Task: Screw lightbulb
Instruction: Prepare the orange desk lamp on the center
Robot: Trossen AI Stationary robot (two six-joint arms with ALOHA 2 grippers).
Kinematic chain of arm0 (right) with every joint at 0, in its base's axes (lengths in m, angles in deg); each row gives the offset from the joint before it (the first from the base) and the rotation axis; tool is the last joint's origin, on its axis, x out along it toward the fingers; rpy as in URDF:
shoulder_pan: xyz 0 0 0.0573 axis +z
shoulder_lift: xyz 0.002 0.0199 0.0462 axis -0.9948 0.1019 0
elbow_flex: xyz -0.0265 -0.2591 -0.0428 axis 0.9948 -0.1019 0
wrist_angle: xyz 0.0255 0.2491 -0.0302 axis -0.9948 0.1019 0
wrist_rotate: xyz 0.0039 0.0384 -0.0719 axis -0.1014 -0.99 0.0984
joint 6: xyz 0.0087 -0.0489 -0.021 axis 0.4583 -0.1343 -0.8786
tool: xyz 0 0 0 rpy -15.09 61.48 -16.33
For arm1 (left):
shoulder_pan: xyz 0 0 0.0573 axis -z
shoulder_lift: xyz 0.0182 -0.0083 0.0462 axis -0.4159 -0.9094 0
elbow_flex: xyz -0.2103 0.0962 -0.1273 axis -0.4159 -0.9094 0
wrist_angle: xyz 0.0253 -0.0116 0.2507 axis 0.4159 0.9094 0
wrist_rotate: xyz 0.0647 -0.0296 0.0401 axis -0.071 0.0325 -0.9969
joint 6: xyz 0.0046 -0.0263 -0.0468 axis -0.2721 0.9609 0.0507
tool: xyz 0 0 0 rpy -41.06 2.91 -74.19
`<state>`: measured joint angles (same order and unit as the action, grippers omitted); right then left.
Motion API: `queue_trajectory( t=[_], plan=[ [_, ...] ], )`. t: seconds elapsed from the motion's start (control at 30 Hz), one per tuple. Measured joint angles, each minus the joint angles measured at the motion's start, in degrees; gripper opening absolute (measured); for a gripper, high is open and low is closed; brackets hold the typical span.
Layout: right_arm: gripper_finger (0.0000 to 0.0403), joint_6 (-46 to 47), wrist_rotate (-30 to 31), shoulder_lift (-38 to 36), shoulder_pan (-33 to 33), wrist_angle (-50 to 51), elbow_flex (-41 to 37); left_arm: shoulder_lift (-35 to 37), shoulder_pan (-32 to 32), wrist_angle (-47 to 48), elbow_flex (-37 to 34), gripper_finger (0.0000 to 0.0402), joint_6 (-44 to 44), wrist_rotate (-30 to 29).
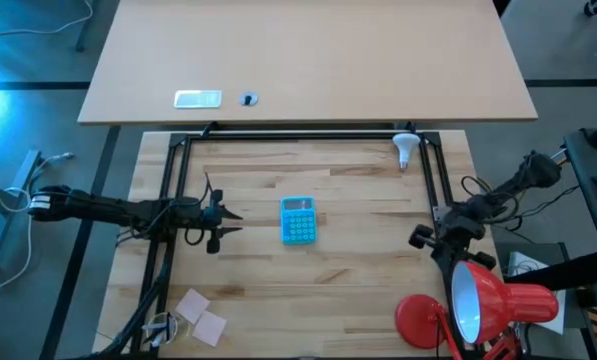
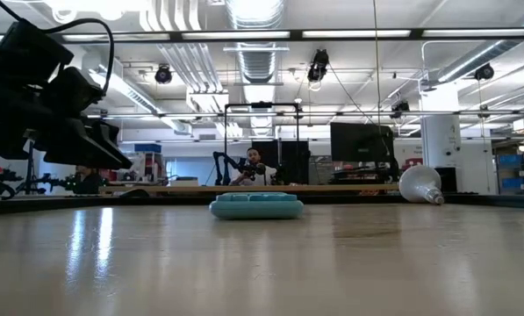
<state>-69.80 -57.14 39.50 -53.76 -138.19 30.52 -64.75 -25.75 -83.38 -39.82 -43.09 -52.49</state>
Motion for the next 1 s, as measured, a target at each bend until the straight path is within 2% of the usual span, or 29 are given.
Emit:
queue_trajectory(
  t=[0.23, 0.67, 0.83, 1.0],
  plan=[
    [0.0031, 5.06, -3.14, 2.4, 3.52, -2.01, 0.0, 0.02, 0.0, 0.0, 0.0, 0.0127, -0.01, 0.0],
    [0.0183, 12.0, -4.39, 2.61, 7.25, -2.53, 0.37, 0.01, 0.0, -0.02, 0.02, 0.0127, 0.01, 0.0],
    [0.0214, 14.46, -7.13, 3.18, 8.57, -1.37, 4.02, 0.0, 0.0, -0.02, 0.02, 0.0127, 0.0, 0.0],
    [0.0232, 12.0, -12.41, 8.21, 11.2, 3.78, 10.14, 0.0, 0.0, -0.03, 0.02, 0.0127, 0.0, 0.0]
  ],
)
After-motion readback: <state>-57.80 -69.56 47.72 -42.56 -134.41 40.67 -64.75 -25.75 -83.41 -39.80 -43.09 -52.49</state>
